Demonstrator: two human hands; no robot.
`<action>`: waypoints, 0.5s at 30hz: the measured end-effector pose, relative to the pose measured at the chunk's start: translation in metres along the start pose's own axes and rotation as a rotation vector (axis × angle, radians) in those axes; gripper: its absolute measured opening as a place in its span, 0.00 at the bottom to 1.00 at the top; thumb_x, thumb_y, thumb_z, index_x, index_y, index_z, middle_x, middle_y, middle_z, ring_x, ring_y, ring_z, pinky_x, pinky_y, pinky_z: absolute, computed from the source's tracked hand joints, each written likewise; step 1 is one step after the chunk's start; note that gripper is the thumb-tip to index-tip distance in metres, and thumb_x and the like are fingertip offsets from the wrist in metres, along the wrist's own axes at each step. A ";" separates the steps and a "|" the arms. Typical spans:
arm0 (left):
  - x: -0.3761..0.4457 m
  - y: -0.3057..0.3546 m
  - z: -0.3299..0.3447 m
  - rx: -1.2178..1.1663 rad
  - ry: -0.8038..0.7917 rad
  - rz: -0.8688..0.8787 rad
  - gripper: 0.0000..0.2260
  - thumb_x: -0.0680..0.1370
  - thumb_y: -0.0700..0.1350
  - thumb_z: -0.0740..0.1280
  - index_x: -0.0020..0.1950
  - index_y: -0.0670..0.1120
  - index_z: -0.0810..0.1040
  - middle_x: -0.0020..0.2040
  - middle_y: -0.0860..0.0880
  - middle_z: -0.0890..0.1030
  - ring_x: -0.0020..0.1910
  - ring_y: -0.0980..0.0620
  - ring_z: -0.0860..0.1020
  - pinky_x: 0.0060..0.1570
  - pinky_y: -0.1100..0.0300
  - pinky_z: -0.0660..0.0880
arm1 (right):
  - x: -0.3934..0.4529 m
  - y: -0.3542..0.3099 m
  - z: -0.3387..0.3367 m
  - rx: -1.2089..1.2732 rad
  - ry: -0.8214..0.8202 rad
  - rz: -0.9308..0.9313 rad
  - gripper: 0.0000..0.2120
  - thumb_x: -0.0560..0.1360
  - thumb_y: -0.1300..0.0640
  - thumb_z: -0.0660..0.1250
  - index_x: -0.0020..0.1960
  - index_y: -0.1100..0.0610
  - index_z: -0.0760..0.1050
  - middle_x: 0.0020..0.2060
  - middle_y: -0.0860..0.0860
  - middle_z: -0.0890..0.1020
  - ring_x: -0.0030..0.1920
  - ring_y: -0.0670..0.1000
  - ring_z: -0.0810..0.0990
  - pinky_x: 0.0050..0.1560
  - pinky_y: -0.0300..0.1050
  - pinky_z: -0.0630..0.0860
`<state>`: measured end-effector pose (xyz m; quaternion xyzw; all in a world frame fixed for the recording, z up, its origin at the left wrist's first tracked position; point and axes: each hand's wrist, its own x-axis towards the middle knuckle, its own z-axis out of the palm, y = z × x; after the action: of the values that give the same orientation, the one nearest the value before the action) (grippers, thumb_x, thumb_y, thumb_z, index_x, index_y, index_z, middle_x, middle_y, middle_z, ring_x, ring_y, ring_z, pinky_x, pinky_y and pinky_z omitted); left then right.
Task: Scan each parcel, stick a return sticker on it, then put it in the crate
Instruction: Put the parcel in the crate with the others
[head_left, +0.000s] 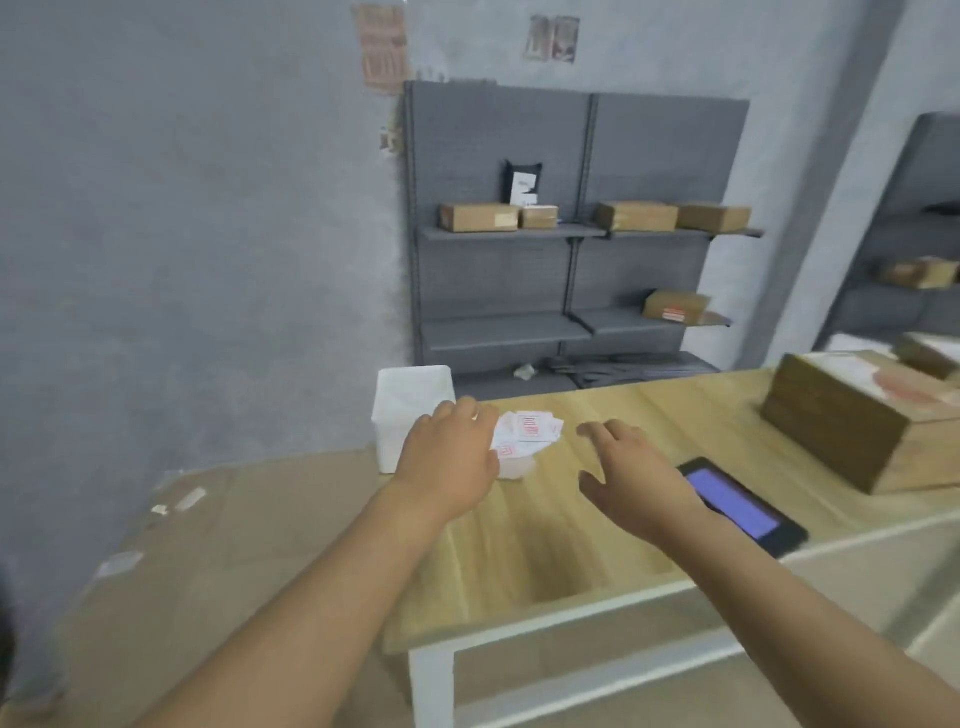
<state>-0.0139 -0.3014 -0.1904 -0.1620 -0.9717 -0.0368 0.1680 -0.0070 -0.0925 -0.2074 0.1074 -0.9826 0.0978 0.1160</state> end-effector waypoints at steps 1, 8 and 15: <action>0.012 0.020 0.006 -0.016 -0.007 0.016 0.19 0.79 0.50 0.59 0.69 0.49 0.66 0.63 0.48 0.71 0.61 0.46 0.70 0.55 0.53 0.69 | -0.004 0.024 -0.004 -0.003 -0.004 0.030 0.26 0.77 0.50 0.61 0.73 0.53 0.60 0.66 0.52 0.70 0.63 0.55 0.69 0.59 0.49 0.71; 0.095 0.128 0.035 -0.059 -0.076 0.142 0.18 0.77 0.47 0.60 0.67 0.47 0.68 0.62 0.46 0.71 0.61 0.45 0.69 0.57 0.51 0.69 | -0.016 0.156 -0.023 0.065 0.037 0.217 0.24 0.77 0.52 0.61 0.72 0.52 0.63 0.65 0.52 0.70 0.63 0.55 0.69 0.58 0.47 0.71; 0.196 0.212 0.075 -0.148 -0.083 0.279 0.19 0.78 0.48 0.60 0.68 0.47 0.68 0.63 0.46 0.71 0.62 0.44 0.70 0.57 0.50 0.70 | -0.003 0.262 -0.039 -0.034 0.132 0.377 0.24 0.75 0.51 0.62 0.70 0.52 0.65 0.63 0.52 0.70 0.62 0.55 0.69 0.60 0.50 0.71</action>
<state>-0.1427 -0.0323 -0.1910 -0.3086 -0.9405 -0.0778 0.1190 -0.0574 0.1672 -0.2147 -0.0870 -0.9771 0.1081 0.1614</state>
